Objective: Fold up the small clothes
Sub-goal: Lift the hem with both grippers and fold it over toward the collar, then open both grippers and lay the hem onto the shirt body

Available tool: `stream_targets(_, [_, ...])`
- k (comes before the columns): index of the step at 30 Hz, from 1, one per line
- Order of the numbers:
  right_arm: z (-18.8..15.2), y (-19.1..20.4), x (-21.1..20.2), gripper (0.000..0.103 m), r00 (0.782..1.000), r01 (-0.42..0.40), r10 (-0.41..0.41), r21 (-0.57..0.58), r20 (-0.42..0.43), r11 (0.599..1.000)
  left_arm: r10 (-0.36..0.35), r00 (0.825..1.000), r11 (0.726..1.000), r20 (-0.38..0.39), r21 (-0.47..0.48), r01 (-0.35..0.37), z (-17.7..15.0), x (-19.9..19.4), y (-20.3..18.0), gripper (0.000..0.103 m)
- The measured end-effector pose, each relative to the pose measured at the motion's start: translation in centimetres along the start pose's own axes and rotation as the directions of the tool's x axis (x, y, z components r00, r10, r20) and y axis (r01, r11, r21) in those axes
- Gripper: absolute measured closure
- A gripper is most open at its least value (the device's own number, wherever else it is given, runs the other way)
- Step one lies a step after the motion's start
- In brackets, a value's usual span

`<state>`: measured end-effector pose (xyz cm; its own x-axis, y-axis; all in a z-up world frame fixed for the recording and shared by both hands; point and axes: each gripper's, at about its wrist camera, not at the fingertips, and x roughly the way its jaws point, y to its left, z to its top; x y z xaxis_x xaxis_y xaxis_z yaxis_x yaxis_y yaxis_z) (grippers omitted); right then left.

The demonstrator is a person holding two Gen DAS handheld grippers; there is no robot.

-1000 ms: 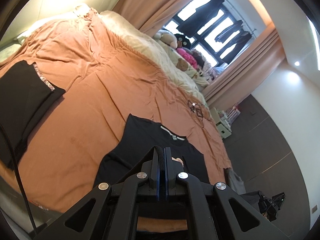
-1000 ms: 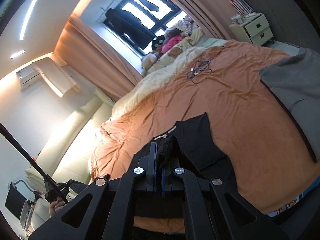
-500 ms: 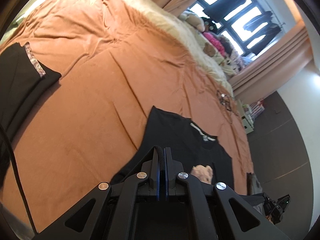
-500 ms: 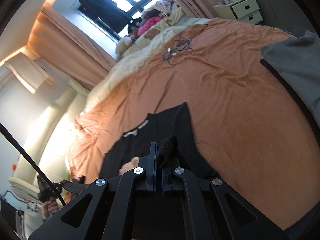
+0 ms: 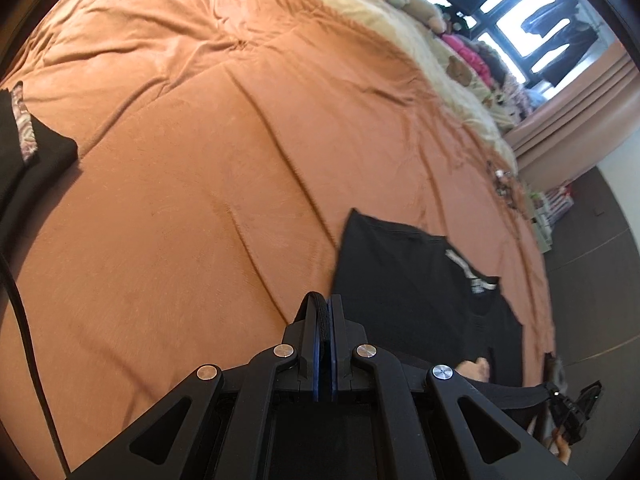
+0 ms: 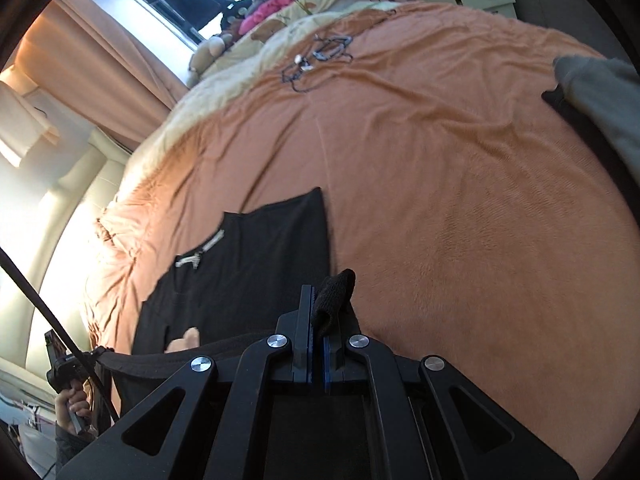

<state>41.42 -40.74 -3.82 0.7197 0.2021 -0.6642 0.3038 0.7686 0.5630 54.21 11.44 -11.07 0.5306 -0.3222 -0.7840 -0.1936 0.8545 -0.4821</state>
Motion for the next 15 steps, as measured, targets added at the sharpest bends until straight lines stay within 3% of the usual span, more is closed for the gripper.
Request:
stream_targets(6, [0.3,-0.1,2.1,0.103,0.999,0.028,-0.027,0.021,-0.036,0.999,0.079,0.996,0.996,-0.036,-0.028,-0.080,-0.1,3.8,1.3,0.100])
stream_targets(9, [0.6,0.1,2.4,0.102,0.997,0.039,-0.038,0.015,-0.063,0.999,0.124,0.990,0.992,-0.059,0.015,-0.124,-0.3,4.9,0.9,0.099])
stream_targets(11, [0.7,0.7,2.0,0.095,0.997,0.040,-0.040,-0.014,-0.071,0.999,0.133,0.989,0.991,-0.062,0.042,-0.131,-0.4,4.7,0.5,0.097])
stream_targets(12, [0.8,0.9,1.7,0.075,0.996,0.044,-0.047,-0.035,-0.078,0.998,0.136,0.989,0.989,-0.056,0.061,-0.133,-0.3,4.4,0.1,0.096])
stream_targets(13, [0.7,1.2,1.3,0.041,0.994,0.057,-0.062,-0.059,-0.085,0.997,0.135,0.990,0.988,-0.051,0.077,-0.131,-0.3,4.0,-0.2,0.093])
stream_targets(14, [0.5,1.5,0.7,0.028,0.994,0.072,-0.078,-0.079,-0.081,0.994,0.134,0.990,0.988,-0.049,0.087,-0.129,-0.3,3.6,-0.4,0.085])
stream_targets(15, [0.6,1.5,0.5,0.024,0.993,0.083,-0.090,-0.094,-0.070,0.992,0.139,0.989,0.986,-0.045,0.097,-0.134,-0.3,3.2,-0.6,0.079])
